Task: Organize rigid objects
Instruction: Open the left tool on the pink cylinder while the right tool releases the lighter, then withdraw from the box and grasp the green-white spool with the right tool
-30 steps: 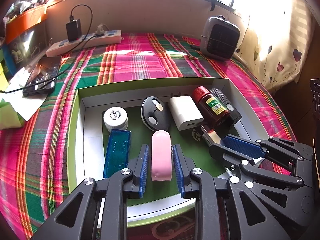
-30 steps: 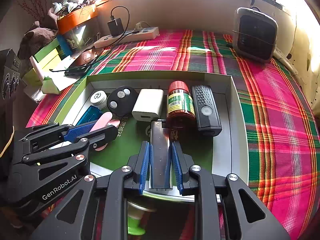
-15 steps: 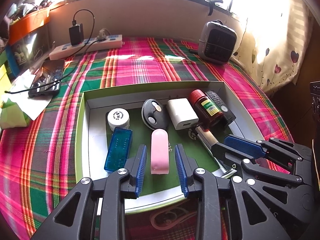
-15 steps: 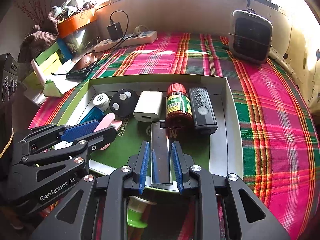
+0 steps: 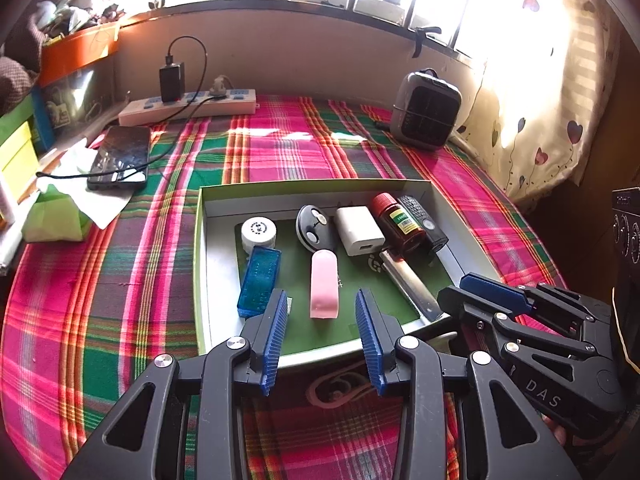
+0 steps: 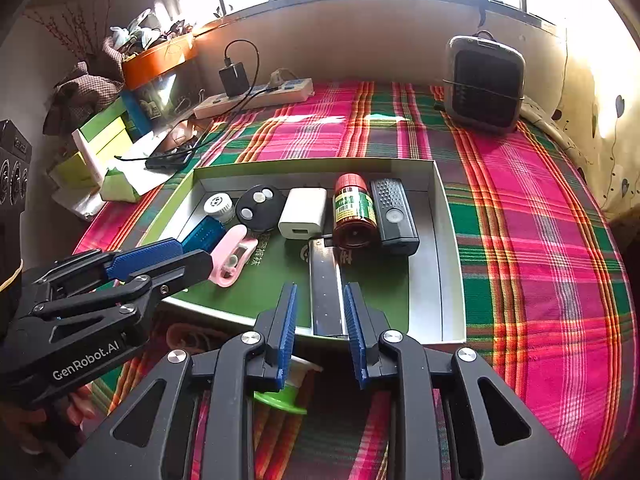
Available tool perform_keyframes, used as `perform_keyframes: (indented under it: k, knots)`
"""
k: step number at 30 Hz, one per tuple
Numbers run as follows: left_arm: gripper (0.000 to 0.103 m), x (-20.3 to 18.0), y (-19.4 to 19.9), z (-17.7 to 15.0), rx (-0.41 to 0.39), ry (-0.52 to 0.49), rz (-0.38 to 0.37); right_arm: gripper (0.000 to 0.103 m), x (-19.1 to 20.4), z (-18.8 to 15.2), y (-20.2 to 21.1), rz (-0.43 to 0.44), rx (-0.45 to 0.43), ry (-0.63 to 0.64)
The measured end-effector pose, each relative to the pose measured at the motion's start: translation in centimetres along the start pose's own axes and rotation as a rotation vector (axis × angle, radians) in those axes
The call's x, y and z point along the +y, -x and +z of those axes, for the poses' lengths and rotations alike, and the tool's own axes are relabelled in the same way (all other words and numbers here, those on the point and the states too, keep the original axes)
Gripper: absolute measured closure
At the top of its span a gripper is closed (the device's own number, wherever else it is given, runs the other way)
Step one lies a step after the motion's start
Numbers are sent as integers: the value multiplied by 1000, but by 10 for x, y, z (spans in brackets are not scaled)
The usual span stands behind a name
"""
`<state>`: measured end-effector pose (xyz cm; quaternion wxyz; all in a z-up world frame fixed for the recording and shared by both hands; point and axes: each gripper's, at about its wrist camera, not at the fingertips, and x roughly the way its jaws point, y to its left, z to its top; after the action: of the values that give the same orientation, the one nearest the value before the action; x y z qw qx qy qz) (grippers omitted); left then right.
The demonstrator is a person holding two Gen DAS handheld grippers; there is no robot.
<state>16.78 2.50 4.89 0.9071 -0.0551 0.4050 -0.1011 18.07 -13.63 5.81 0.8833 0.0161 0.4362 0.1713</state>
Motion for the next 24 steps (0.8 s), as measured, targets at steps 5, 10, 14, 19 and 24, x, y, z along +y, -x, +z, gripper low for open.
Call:
perform_keyframes:
  k: [5,10,14,19,24]
  knots:
    - [68,8,15,-7,-18,17,1,73,0,-6,14,-7,-27,-10]
    - [68,16,23,-17,-22,41,-3,66,-3,-14,25,-3,-44,-39]
    - [68,20,27,-26,-18,46,-11,64,-3,-21,30,-1,-46,-55]
    - [68,24,27,-37,-7,67,-35,62,-1,-31,34,12,-46,-57]
    - [68,28,25,-47,12,73,-52,57,10,-39,28,27,-27,-36]
